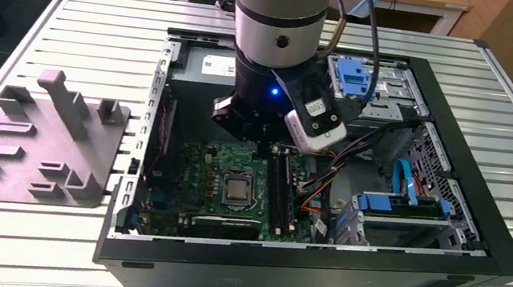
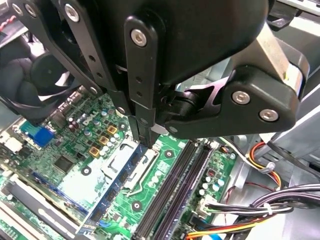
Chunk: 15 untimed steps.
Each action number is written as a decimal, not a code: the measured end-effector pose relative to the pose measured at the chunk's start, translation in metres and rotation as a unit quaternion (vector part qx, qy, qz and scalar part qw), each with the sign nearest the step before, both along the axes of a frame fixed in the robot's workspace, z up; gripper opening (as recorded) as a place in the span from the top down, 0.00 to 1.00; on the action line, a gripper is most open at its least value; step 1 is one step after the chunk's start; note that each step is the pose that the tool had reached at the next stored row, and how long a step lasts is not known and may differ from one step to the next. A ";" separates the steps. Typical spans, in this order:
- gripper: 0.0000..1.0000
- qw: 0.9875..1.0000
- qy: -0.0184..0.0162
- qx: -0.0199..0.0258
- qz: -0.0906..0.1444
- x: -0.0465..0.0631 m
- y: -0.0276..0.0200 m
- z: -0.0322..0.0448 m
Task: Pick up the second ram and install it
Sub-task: 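Insert the second ram into the second slot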
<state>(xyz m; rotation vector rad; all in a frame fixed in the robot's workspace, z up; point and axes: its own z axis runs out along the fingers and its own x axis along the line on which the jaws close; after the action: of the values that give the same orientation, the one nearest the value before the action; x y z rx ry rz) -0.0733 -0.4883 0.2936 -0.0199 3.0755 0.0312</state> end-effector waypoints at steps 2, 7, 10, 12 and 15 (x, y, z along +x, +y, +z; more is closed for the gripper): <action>0.89 1.000 0.000 0.000 0.002 0.003 0.0000 -0.0011; 0.89 1.000 0.000 0.000 0.006 0.013 0.0000 -0.0036; 0.89 1.000 0.000 0.000 0.006 0.017 0.0000 -0.0053; 0.89 1.000 0.000 0.000 0.006 0.020 0.0000 -0.0065; 0.89 1.000 0.000 0.000 0.006 0.026 0.0000 -0.0081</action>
<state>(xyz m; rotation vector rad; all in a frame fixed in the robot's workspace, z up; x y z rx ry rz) -0.0468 -0.4883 0.2854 -0.0391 3.0762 0.0319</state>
